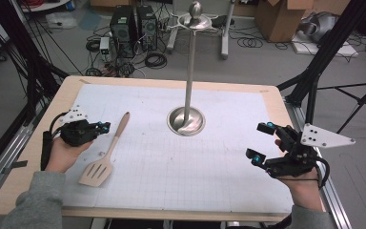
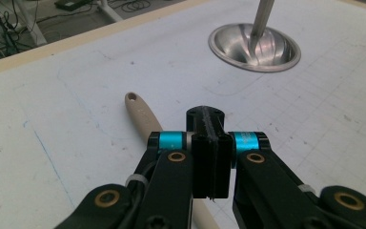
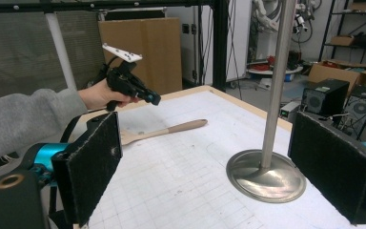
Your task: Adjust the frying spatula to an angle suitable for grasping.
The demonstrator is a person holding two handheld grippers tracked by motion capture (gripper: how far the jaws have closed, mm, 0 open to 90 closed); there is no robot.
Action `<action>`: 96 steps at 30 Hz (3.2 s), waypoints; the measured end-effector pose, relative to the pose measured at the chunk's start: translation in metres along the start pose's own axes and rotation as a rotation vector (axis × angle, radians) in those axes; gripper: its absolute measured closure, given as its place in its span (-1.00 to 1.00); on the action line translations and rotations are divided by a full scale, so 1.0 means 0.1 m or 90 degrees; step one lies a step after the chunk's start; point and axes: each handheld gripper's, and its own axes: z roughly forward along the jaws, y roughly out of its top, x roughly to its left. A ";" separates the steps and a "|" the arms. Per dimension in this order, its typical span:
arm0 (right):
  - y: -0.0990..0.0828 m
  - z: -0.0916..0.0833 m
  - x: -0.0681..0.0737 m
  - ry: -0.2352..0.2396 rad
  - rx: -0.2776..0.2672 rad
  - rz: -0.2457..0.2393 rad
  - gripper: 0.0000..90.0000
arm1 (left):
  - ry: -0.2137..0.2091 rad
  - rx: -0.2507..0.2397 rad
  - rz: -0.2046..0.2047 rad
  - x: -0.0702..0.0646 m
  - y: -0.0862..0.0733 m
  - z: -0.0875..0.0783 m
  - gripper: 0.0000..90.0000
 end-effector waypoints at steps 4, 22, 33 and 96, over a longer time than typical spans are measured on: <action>-0.01 0.00 0.00 0.001 0.000 0.004 -0.78 | 0.004 0.024 0.002 0.01 -0.03 0.10 0.99; -0.05 0.02 -0.03 0.002 0.009 0.010 -0.77 | 0.018 0.078 -0.053 0.23 -0.17 0.33 0.99; -0.06 0.02 -0.03 -0.002 0.008 0.013 -0.78 | 0.018 0.107 -0.053 0.24 -0.23 0.47 0.99; -0.12 0.01 -0.06 -0.003 0.011 0.028 -0.78 | -0.071 0.138 0.001 0.17 -0.29 0.68 1.00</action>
